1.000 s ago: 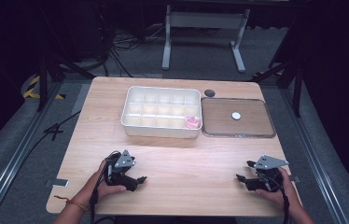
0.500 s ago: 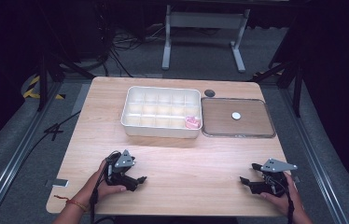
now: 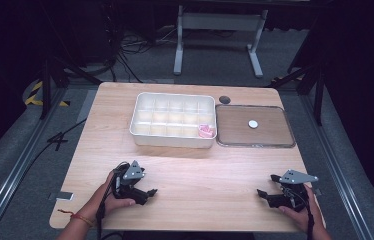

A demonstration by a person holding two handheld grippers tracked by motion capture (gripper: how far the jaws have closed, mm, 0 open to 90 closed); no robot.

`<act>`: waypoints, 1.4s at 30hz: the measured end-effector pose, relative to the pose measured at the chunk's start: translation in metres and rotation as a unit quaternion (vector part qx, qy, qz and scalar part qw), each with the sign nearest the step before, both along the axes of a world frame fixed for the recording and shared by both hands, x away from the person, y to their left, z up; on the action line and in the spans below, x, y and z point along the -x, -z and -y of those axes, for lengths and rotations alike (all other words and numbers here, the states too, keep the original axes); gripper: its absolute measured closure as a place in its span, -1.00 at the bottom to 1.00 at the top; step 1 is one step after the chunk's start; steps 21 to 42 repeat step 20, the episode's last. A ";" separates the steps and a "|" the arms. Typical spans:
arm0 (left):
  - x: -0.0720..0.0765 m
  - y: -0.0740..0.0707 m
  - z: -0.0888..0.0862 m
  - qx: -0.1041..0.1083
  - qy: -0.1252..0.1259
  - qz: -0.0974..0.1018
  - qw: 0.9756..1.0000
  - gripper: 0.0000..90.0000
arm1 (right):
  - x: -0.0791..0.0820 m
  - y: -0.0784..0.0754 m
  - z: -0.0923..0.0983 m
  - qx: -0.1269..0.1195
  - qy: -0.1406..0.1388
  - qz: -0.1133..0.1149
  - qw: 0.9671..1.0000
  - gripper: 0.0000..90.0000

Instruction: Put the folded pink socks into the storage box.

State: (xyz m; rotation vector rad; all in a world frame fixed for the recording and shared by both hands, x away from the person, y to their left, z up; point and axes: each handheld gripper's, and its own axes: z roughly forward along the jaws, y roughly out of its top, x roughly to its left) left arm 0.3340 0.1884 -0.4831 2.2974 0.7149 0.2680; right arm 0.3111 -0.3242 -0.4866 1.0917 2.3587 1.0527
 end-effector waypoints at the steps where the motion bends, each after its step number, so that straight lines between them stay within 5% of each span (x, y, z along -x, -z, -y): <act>1: 0.000 0.000 0.000 0.000 0.000 0.000 1.000 -0.73 | 0.000 0.000 0.000 0.000 0.000 0.000 1.000 -0.55; 42: 0.000 0.000 0.000 0.000 -0.002 0.000 1.000 -0.75 | 0.000 0.000 0.000 0.001 0.000 0.000 1.000 -0.56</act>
